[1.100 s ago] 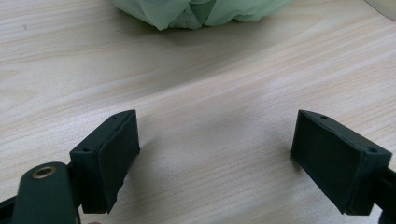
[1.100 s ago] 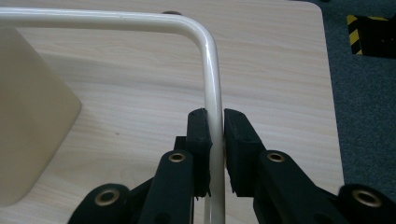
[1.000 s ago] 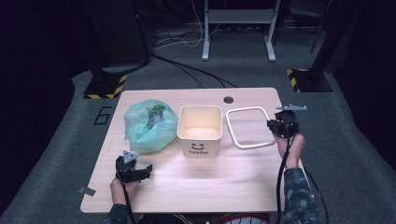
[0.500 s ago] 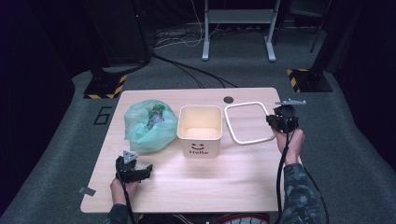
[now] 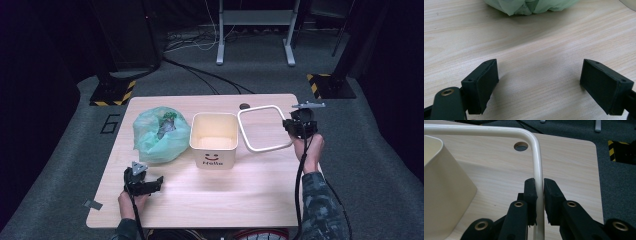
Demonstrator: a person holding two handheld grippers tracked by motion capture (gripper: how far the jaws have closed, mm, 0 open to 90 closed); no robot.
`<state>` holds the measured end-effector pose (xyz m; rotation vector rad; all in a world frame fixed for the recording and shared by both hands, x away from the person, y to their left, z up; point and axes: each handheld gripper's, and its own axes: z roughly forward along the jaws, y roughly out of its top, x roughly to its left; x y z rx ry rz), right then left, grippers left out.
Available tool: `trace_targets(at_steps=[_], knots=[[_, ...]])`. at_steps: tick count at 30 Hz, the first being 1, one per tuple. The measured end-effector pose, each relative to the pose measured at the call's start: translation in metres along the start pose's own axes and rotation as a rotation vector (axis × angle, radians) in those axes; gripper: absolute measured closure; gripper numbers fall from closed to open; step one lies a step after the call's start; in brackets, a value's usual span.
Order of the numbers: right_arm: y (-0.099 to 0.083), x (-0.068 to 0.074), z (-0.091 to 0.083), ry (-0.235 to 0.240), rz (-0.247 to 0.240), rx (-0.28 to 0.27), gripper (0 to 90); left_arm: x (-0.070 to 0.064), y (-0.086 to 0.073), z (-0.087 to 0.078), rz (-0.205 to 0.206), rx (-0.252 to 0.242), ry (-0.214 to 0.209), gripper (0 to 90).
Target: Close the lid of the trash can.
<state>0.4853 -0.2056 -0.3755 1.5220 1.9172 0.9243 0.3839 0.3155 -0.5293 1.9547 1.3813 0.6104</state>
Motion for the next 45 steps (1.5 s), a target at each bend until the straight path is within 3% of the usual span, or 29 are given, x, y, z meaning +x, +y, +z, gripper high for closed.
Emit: trace_targets(at_steps=[22, 45], knots=[[0.017, 0.018, -0.002, 0.024, -0.031, -0.014, 81.3, 0.0, 0.0, 0.0, 0.0, 0.0, -0.001, 14.6], [0.027, 0.044, 0.009, 0.07, -0.055, 0.015, 81.3, 0.0, 0.0, 0.0, 0.001, 0.0, -0.001, 14.7]])
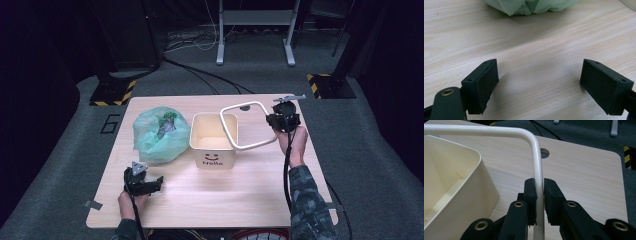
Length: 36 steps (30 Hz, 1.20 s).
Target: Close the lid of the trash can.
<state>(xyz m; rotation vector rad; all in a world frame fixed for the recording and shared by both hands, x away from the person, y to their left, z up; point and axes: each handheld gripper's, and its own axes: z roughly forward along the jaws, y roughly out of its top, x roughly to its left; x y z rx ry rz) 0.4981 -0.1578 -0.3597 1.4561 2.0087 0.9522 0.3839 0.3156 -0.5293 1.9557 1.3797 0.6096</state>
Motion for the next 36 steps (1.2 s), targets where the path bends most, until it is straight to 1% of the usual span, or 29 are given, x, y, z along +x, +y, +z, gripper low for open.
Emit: trace_targets(at_steps=[20, 36], knots=[[0.007, 0.019, 0.012, 0.026, -0.019, 0.031, 81.2, 0.0, 0.0, 0.0, -0.002, -0.001, 0.001, 14.7], [0.012, 0.036, 0.023, 0.046, -0.023, 0.057, 81.1, 0.0, 0.0, 0.0, -0.003, -0.001, -0.001, 14.7]])
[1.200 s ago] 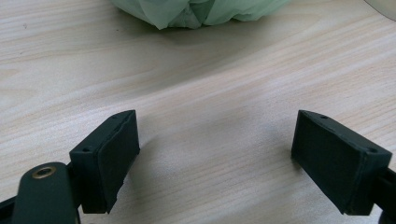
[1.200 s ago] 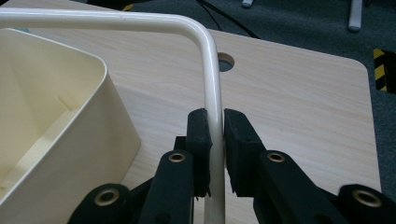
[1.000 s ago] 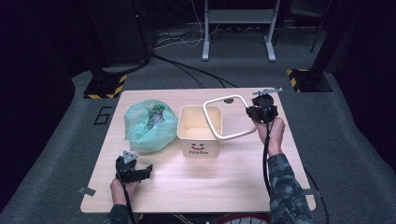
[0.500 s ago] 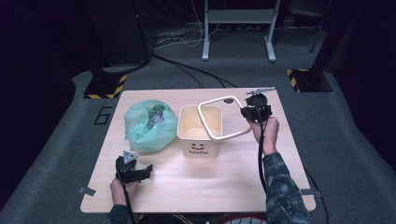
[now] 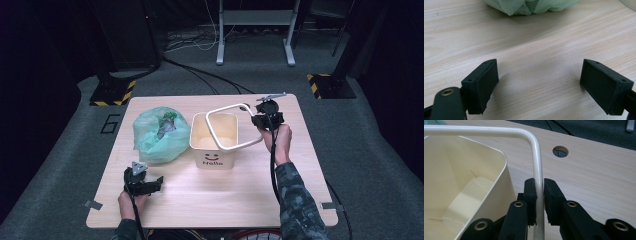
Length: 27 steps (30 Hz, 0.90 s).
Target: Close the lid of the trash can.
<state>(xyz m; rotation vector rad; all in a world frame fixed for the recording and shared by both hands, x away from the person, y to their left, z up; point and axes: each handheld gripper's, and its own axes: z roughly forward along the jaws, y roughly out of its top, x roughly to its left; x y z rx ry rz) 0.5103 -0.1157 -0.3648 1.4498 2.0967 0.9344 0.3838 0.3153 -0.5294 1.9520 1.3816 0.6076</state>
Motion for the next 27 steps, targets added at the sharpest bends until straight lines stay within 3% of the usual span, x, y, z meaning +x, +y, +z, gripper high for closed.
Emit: trace_targets(at_steps=[27], knots=[[0.009, 0.027, 0.02, 0.044, -0.004, 0.051, 80.5, 0.0, 0.0, 0.0, 0.004, -0.001, -0.001, 14.7]])
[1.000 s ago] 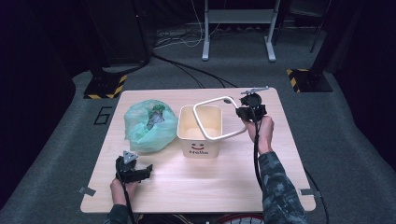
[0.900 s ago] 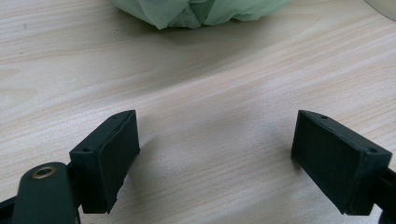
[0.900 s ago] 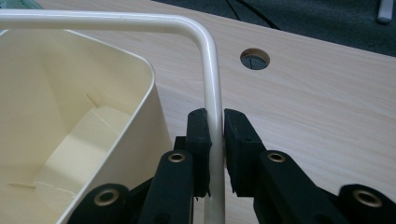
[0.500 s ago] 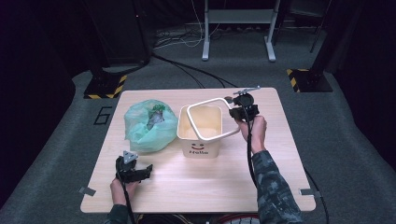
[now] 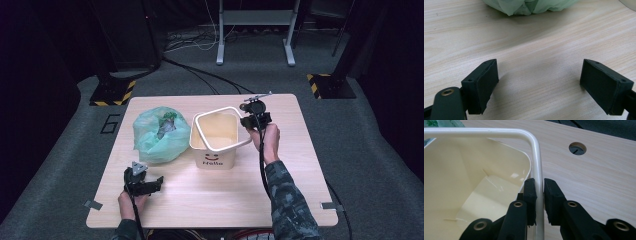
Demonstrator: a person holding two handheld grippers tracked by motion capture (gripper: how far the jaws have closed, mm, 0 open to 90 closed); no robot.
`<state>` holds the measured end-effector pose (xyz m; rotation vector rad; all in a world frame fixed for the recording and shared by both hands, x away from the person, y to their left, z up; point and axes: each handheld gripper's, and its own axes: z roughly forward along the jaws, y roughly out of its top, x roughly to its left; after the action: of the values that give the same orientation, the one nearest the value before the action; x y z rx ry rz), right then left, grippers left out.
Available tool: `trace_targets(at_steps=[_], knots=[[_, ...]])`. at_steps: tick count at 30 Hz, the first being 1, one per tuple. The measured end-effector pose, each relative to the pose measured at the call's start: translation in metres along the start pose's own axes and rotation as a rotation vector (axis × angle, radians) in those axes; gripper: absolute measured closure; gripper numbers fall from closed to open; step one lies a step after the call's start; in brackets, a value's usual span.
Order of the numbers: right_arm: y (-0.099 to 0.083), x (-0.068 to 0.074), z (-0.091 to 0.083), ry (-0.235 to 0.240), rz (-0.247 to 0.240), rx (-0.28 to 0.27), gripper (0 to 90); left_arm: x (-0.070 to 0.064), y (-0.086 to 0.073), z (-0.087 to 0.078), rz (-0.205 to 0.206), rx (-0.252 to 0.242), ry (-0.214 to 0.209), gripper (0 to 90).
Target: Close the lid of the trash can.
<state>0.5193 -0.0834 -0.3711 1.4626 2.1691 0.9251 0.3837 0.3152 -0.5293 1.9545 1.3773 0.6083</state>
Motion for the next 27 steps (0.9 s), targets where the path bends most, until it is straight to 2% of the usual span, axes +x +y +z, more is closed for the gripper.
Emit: trace_targets(at_steps=[11, 16, 27], knots=[[0.0023, 0.006, 0.0035, 0.013, 0.008, 0.017, 79.5, -0.0002, 0.0, 0.0, 0.0, -0.001, 0.002, 14.7], [0.0021, 0.0083, 0.0019, 0.024, 0.013, 0.024, 75.3, -0.0006, -0.0001, -0.0001, 0.001, -0.001, 0.002, 14.7], [-0.0008, 0.0059, -0.0015, 0.052, 0.033, 0.029, 72.2, -0.0008, -0.0001, -0.0001, 0.002, -0.001, 0.003, 14.7]])
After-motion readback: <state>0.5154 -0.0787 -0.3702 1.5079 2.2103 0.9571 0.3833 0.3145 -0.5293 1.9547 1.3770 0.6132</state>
